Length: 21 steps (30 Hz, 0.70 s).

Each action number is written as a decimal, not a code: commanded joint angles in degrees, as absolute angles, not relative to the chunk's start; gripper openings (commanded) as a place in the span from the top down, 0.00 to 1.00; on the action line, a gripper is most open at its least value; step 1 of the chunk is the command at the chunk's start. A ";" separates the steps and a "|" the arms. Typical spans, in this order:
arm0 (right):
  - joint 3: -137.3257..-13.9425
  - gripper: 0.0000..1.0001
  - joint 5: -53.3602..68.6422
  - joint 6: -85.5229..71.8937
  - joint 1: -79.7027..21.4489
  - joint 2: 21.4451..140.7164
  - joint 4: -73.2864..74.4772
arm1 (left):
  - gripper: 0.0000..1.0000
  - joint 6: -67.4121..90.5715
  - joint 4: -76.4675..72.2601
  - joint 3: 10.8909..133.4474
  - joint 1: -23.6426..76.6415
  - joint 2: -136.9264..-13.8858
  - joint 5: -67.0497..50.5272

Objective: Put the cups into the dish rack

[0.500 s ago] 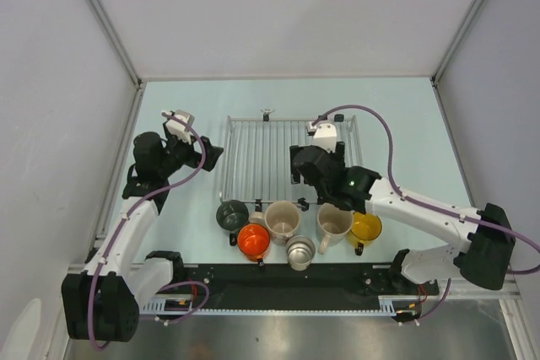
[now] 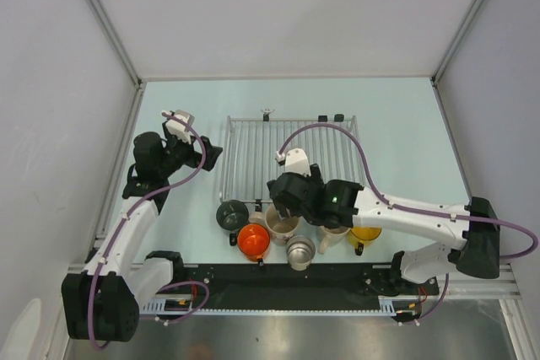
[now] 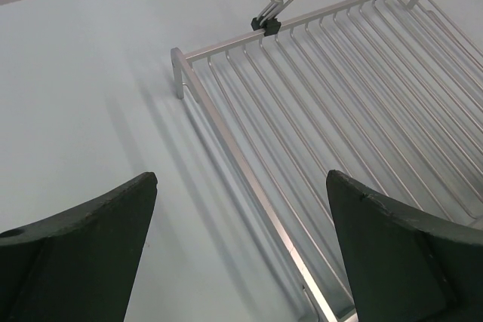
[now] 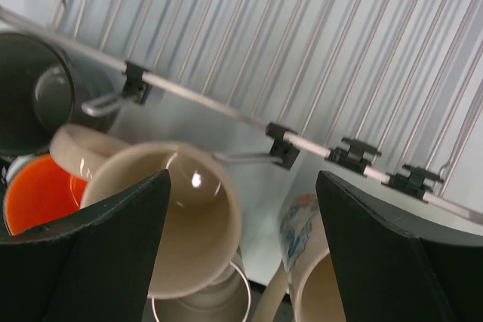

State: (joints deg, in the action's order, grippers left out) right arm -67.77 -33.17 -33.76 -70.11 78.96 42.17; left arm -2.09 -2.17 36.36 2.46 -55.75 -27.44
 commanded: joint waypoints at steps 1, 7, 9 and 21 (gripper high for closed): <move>-68.91 0.16 -32.87 -37.17 -73.38 79.72 48.78 | 0.00 -3.34 -2.55 37.88 2.29 -55.63 -27.68; -67.41 0.24 -31.38 -37.62 -73.48 81.91 47.99 | 0.00 -3.34 -2.02 37.97 2.37 -55.02 -27.60; -66.89 0.27 -30.94 -37.27 -73.21 83.22 46.42 | 0.00 -3.43 -1.93 37.97 2.29 -54.41 -27.60; -63.29 0.59 -24.18 -35.24 -68.21 86.84 38.59 | 0.00 -3.43 -1.76 37.79 2.29 -53.17 -27.86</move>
State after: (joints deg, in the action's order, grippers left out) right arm -64.64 -26.89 -35.92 -69.36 86.28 42.39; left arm -2.61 -1.32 36.36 2.46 -54.15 -27.35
